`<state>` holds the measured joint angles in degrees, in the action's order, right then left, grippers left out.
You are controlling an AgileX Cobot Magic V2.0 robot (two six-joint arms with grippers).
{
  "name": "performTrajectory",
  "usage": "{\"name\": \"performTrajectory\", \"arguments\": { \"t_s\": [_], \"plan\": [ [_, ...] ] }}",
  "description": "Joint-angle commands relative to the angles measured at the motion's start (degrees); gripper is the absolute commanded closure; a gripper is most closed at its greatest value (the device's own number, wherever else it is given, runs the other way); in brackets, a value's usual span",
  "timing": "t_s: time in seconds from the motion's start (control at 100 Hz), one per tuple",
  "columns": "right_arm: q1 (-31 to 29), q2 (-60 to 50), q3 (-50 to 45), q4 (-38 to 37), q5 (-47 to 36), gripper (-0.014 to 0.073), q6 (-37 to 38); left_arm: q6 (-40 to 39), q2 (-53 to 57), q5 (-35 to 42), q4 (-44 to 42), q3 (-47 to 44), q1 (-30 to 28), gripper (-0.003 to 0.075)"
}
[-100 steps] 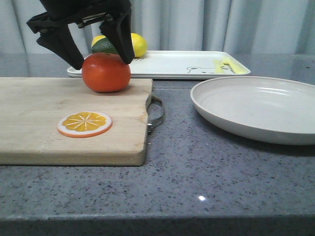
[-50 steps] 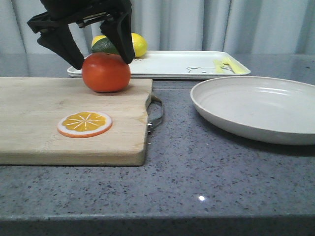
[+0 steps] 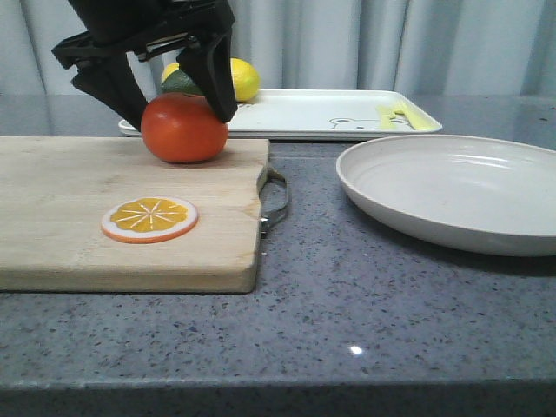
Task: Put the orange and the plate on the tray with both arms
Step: 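Close the left gripper on the orange and lift it, then carry the orange with the left gripper over the white plate and lower it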
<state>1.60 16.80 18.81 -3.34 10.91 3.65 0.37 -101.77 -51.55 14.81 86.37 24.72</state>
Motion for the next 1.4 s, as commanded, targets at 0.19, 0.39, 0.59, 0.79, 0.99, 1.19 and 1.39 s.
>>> {"name": "performTrajectory", "arguments": {
  "t_s": [0.19, 0.39, 0.59, 0.79, 0.99, 1.19, 1.39],
  "plan": [
    [-0.5, 1.0, 2.1, -0.1, -4.3, 0.0650, -0.1, 0.2, 2.5, 0.6, 2.2, 2.1, 0.4, 0.0386],
    [-0.5, 1.0, 2.1, -0.1, -4.3, 0.0650, -0.1, 0.2, 2.5, -0.9, 4.8, 5.2, 0.5, 0.0426],
    [-0.5, 1.0, 2.1, -0.1, -4.3, 0.0650, -0.1, 1.6, 2.5, -1.8, 4.8, 11.5, 4.1, 0.0425],
    [-0.5, 1.0, 2.1, -0.1, -4.3, 0.0650, -0.1, 3.0, 2.5, 4.0, 4.7, 14.5, 10.9, 0.0424],
    [-0.5, 1.0, 2.1, -0.1, -4.3, 0.0650, -0.1, 3.0, 0.4, 5.4, 4.7, 15.8, 16.2, 0.0424],
    [-0.5, 1.0, 2.1, -0.1, -4.3, 0.0650, -0.1, 3.0, -5.7, 3.7, 4.9, 20.8, 20.3, 0.0424],
    [-0.5, 1.0, 2.1, -0.1, -4.3, 0.0650, -0.1, 3.0, -11.0, 1.8, 4.9, 25.4, 22.1, 0.0424]
  ]
}}
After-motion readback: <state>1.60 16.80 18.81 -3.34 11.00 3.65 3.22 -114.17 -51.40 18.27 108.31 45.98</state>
